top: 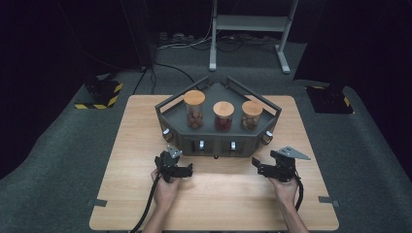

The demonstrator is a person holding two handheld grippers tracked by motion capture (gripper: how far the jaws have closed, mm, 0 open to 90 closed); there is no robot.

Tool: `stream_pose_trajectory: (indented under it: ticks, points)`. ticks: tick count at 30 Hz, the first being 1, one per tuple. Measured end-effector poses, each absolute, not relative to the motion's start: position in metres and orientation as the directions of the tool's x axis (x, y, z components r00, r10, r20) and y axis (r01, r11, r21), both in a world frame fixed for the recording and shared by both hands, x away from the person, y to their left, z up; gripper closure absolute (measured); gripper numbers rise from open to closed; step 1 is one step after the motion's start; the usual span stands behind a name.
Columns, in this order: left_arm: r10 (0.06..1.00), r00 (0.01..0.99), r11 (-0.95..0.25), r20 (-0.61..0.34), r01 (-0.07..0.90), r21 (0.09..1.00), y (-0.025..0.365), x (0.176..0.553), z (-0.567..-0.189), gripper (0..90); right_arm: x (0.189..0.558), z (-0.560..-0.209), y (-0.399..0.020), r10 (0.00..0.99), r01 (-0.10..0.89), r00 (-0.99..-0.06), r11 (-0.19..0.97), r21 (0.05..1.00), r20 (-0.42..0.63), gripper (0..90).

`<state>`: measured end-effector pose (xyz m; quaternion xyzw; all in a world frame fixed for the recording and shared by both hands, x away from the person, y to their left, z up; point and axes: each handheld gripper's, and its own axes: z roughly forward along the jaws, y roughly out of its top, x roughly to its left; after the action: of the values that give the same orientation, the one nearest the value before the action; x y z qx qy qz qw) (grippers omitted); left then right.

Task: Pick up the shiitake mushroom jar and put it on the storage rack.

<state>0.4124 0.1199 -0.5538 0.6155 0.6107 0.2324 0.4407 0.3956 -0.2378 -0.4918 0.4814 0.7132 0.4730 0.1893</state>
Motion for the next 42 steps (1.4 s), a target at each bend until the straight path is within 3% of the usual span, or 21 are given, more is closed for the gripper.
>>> stream_pose_trajectory:
  ticks: [42]
  points:
    - [0.957,0.146,0.134,-0.252,0.547,0.826,0.120,0.413,-0.554,2.1,0.402,-0.531,-0.218,0.873,0.581,-0.455,0.140,0.801,0.178,11.8]
